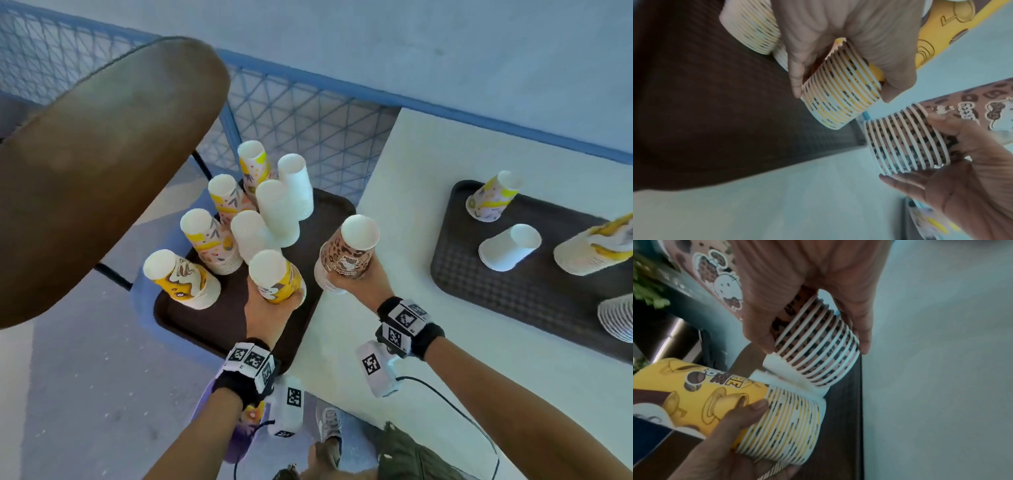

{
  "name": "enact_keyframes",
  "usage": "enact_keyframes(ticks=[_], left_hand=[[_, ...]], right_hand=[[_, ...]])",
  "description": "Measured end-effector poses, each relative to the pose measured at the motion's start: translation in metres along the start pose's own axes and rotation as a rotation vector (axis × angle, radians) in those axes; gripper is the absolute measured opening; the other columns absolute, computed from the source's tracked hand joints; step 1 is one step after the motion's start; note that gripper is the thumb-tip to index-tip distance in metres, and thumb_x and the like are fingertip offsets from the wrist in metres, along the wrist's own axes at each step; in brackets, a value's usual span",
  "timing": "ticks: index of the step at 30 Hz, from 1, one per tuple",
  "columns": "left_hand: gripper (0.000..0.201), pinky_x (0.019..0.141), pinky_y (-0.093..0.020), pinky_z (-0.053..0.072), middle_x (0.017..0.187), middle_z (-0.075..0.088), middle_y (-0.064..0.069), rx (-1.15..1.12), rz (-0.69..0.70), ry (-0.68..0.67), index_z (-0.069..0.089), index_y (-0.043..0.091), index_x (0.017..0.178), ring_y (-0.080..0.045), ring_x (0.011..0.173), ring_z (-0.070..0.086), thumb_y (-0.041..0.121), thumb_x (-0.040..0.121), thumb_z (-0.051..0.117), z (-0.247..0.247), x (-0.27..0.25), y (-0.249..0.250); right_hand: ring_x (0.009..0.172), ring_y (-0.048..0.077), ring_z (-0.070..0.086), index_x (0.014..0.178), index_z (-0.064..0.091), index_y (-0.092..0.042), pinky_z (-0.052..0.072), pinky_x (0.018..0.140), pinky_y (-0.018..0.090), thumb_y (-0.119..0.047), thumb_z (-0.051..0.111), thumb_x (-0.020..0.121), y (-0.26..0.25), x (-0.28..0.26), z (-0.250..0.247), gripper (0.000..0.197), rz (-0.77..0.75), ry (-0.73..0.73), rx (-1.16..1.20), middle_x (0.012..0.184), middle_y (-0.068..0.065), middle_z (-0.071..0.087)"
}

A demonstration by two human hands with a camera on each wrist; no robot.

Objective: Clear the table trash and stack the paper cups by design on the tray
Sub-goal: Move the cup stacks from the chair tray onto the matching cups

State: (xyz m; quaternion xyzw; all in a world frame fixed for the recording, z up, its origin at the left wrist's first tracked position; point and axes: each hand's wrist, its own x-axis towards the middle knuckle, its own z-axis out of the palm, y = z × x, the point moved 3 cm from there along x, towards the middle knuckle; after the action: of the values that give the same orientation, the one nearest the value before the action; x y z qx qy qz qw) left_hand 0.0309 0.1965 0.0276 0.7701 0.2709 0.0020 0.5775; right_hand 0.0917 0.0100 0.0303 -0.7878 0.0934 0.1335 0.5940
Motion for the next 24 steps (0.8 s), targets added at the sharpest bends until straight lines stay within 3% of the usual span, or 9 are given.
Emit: enact_keyframes(ticks=[3,6,7,10,15,19,20,22,24], left_hand=[[0.091,0.095,-0.025,0.037,0.11,0.056,0.005,0.025,0.083,-0.132,0.043,0.017,0.127,-0.015,0.104,0.054,0.042,0.046,0.076,0.039,-0.001,0.024],[0.085,0.1,-0.039,0.047,0.11,0.066,-0.005,0.086,0.176,-0.285,0.051,0.013,0.118,-0.023,0.103,0.063,0.049,0.045,0.075,0.087,-0.007,0.043],[0.083,0.098,-0.04,0.048,0.107,0.067,-0.004,0.111,0.209,-0.348,0.053,0.014,0.116,-0.021,0.101,0.064,0.05,0.045,0.074,0.11,-0.015,0.051],[0.087,0.093,-0.027,0.044,0.105,0.065,0.006,0.175,0.288,-0.509,0.05,0.022,0.12,-0.014,0.1,0.061,0.056,0.043,0.07,0.161,-0.042,0.074],[0.092,0.094,-0.029,0.044,0.111,0.061,0.007,0.2,0.355,-0.687,0.046,0.025,0.124,-0.017,0.106,0.058,0.058,0.041,0.068,0.237,-0.09,0.098],[0.092,0.096,-0.029,0.043,0.115,0.06,0.008,0.206,0.394,-0.754,0.045,0.025,0.125,-0.015,0.11,0.057,0.057,0.042,0.07,0.283,-0.117,0.115],[0.093,0.1,-0.033,0.043,0.118,0.06,0.006,0.198,0.405,-0.763,0.045,0.024,0.126,-0.016,0.113,0.057,0.055,0.044,0.072,0.294,-0.121,0.119],[0.095,0.104,-0.037,0.043,0.123,0.06,0.003,0.182,0.42,-0.77,0.043,0.023,0.129,-0.017,0.116,0.056,0.054,0.045,0.074,0.312,-0.128,0.126],[0.094,0.102,-0.03,0.042,0.123,0.059,0.004,0.158,0.424,-0.764,0.043,0.021,0.13,-0.015,0.115,0.056,0.051,0.046,0.075,0.327,-0.134,0.135]], right_hand=[[0.113,0.021,0.058,0.127,0.046,-0.016,0.046,0.102,0.042,-0.019,0.085,0.056,0.013,-0.019,-0.061,0.08,0.038,0.127,0.073,0.124,0.005,0.061],[0.111,0.019,0.06,0.122,0.049,-0.023,0.046,0.102,0.044,-0.037,0.084,0.046,0.026,-0.044,-0.124,0.085,0.068,0.266,0.095,0.119,0.001,0.064],[0.11,0.019,0.06,0.122,0.048,-0.023,0.046,0.101,0.043,-0.036,0.084,0.047,0.032,-0.057,-0.151,0.084,0.081,0.327,0.1,0.119,-0.001,0.064],[0.111,0.018,0.058,0.125,0.046,-0.021,0.045,0.102,0.041,-0.023,0.084,0.058,0.044,-0.091,-0.217,0.077,0.102,0.493,0.102,0.12,-0.001,0.061],[0.105,0.01,0.057,0.125,0.049,-0.018,0.044,0.095,0.027,-0.025,0.083,0.063,0.05,-0.144,-0.321,0.071,0.052,0.726,0.101,0.114,-0.005,0.062],[0.105,0.015,0.062,0.12,0.05,-0.02,0.051,0.095,0.038,-0.043,0.083,0.054,0.037,-0.161,-0.398,0.077,-0.016,0.899,0.073,0.114,-0.004,0.065],[0.102,0.014,0.062,0.119,0.049,-0.019,0.052,0.093,0.033,-0.041,0.083,0.055,0.034,-0.164,-0.415,0.076,-0.03,0.932,0.082,0.112,-0.005,0.064],[0.095,0.007,0.058,0.122,0.048,-0.016,0.048,0.078,0.003,-0.028,0.081,0.065,0.03,-0.165,-0.444,0.068,-0.023,0.959,0.073,0.107,-0.008,0.06],[0.092,0.004,0.054,0.124,0.047,-0.014,0.039,0.061,-0.007,-0.024,0.079,0.069,0.028,-0.163,-0.465,0.064,-0.03,0.959,0.048,0.106,-0.008,0.058]])
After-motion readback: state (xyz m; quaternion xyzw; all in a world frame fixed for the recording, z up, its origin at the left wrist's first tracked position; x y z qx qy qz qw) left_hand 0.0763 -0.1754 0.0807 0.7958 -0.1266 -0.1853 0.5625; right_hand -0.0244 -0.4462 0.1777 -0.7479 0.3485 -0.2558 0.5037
